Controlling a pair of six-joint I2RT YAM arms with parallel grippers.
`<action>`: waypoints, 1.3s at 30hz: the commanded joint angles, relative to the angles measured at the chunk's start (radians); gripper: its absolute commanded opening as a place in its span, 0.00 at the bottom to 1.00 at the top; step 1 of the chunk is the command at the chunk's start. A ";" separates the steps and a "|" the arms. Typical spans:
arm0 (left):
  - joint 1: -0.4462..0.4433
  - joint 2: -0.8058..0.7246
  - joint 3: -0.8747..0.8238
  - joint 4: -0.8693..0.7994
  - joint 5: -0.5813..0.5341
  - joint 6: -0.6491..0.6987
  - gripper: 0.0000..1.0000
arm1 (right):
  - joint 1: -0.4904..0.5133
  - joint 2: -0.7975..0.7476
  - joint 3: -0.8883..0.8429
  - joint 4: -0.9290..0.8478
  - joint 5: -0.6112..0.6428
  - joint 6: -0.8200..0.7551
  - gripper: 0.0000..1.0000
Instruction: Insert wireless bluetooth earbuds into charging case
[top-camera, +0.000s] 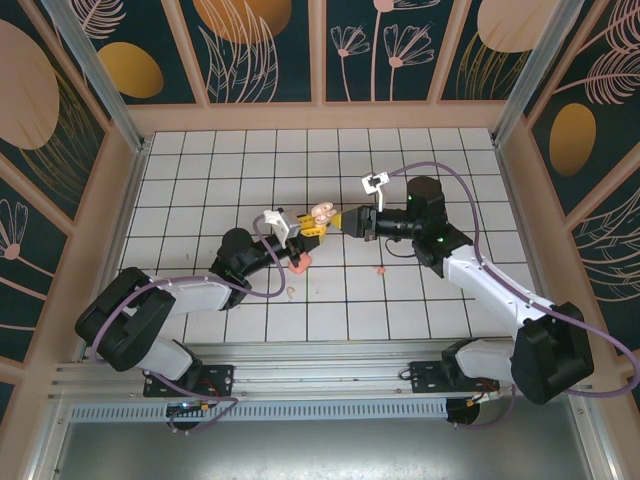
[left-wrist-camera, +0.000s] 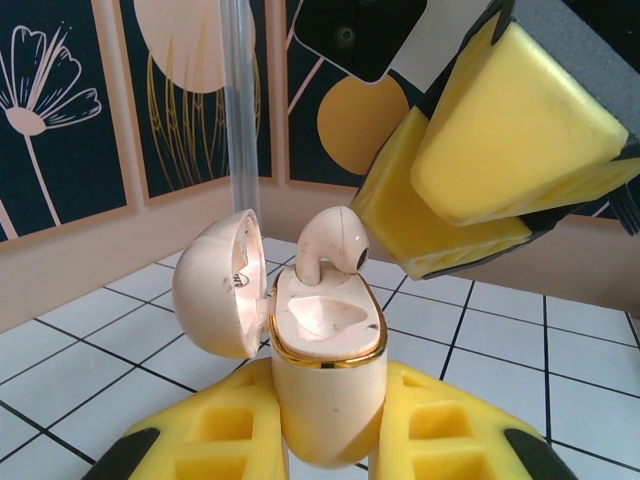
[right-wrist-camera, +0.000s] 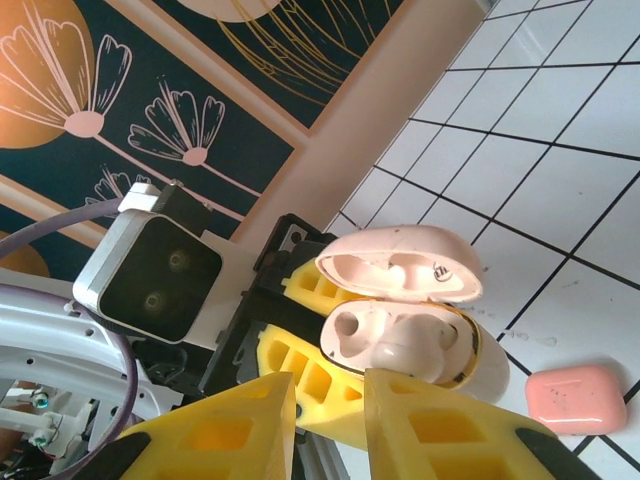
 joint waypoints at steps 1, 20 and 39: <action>-0.001 -0.003 0.010 0.016 0.038 0.009 0.15 | 0.011 0.001 0.039 0.023 -0.010 -0.017 0.26; -0.001 -0.006 0.007 0.013 0.039 0.011 0.15 | -0.019 -0.073 0.039 -0.069 0.009 -0.073 0.27; -0.001 -0.015 0.004 0.011 0.035 0.014 0.15 | -0.021 -0.019 0.042 -0.077 0.041 -0.060 0.19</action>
